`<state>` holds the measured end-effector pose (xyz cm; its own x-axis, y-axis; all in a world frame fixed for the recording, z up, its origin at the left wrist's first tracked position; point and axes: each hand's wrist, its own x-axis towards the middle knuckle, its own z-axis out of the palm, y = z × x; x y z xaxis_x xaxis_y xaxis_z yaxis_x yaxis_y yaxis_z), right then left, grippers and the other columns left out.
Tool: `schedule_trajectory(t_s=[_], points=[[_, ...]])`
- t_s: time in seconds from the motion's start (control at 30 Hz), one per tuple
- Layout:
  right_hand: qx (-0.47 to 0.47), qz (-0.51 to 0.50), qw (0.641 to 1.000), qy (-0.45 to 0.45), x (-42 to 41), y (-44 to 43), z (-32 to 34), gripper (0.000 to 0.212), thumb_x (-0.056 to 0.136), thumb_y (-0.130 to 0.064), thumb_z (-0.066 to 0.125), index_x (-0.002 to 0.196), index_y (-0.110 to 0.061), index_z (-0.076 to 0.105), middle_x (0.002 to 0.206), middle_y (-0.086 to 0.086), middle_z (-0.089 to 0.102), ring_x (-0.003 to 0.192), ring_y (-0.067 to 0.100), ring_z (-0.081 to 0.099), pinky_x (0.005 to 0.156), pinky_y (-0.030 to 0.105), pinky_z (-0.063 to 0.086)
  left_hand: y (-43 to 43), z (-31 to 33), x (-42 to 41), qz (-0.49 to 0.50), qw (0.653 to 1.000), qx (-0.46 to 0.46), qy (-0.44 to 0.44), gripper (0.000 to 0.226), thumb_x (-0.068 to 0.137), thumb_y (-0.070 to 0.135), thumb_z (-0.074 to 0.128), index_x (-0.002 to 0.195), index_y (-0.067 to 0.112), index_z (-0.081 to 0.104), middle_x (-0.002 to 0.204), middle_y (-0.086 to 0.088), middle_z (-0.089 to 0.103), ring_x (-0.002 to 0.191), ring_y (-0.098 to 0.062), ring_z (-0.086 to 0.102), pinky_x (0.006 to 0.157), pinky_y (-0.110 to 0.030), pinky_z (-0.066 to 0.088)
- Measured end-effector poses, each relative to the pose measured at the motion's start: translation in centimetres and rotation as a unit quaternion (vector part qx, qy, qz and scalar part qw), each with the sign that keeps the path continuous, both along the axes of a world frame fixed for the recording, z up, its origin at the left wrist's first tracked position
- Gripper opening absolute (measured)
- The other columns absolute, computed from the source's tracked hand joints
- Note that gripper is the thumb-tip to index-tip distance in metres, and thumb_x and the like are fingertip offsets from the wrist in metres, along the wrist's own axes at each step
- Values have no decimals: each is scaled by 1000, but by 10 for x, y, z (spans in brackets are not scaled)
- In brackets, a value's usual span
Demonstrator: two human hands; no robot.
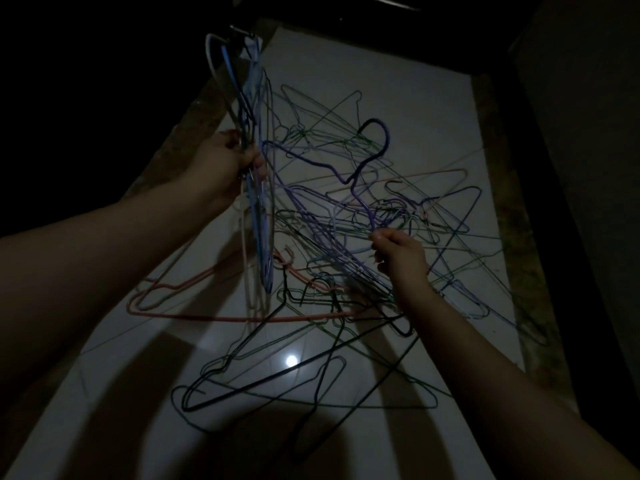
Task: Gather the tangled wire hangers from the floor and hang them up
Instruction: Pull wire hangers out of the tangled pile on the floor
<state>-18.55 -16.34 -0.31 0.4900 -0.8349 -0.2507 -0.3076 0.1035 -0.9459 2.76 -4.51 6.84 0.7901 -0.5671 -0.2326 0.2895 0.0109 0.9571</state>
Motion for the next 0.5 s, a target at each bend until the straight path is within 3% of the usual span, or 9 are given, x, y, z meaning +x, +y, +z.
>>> schedule_trajectory(t_s=[0.3,0.5], points=[[41,1,999,-27,13,9,1,21,94,-10,54,74,-12,60,61,6,44,54,16,36,52,26,32,11,12,17,41,999,-28,-12,34,96,-10,30,85,17,47,78,-2,45,64,-10,47,59,-21,48],[36,33,997,-65,48,29,11,32,95,-8,51,63,-12,49,55,0,39,50,13,33,50,24,30,36,12,42,66,997,-32,-4,33,95,-10,31,86,17,48,76,-2,45,64,-10,48,57,-23,48]])
